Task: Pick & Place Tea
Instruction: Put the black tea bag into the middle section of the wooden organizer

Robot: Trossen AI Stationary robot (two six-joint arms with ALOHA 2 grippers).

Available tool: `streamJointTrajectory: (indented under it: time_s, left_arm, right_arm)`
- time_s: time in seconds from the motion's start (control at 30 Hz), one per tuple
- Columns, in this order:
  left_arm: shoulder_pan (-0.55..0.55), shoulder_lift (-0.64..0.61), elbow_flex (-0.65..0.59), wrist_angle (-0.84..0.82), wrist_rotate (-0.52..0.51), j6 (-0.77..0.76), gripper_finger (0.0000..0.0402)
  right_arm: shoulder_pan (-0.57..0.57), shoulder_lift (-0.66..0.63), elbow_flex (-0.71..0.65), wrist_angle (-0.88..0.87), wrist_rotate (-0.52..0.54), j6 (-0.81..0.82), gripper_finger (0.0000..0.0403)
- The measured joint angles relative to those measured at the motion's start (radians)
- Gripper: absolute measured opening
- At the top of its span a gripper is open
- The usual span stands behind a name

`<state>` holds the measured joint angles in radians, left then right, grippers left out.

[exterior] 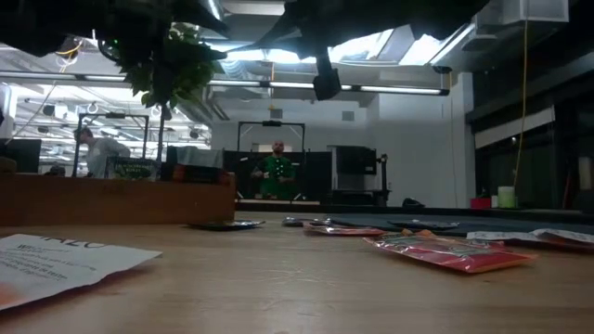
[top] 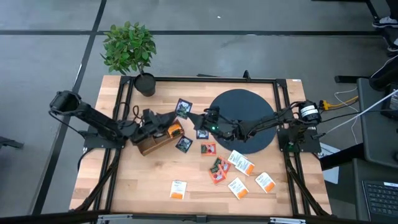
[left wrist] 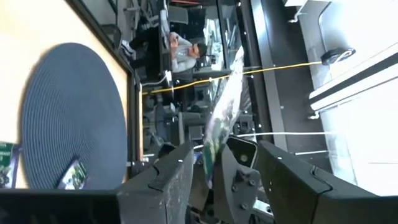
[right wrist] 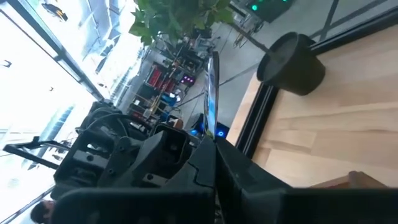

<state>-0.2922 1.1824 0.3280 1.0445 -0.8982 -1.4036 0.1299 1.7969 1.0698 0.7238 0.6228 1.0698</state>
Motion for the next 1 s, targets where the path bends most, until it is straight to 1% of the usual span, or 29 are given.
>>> streamJointTrajectory:
  time_s: [0.2, 0.3, 0.47, 0.73, 0.93, 1.0]
  left_arm:
    - [0.034, 0.0, 0.039, -0.101, 0.045, -0.023, 0.0171]
    - [0.047, 0.0, 0.057, -0.123, 0.052, -0.023, 0.016]
    - [0.055, 0.0, 0.066, -0.126, 0.05, -0.007, 0.0115]
    - [0.054, 0.0, 0.066, -0.131, 0.032, -0.007, 0.001]
    - [0.054, 0.0, 0.066, -0.133, 0.048, 0.011, 0.0002]
    - [0.053, 0.0, 0.066, -0.133, 0.058, 0.014, 0.0002]
  right_arm:
    - [-0.007, 0.0, 0.0, 0.03, -0.043, 0.002, 0.0002]
    - [-0.008, 0.0, 0.0, 0.029, -0.049, 0.002, 0.0002]
    - [-0.008, 0.0, 0.0, 0.029, -0.049, 0.002, 0.0002]
    - [-0.008, 0.001, 0.0, 0.028, -0.049, 0.002, 0.0003]
    - [-0.008, 0.001, 0.0, 0.028, -0.049, -0.002, 0.0006]
    - [-0.008, 0.001, 0.0, 0.024, -0.07, -0.005, 0.0013]
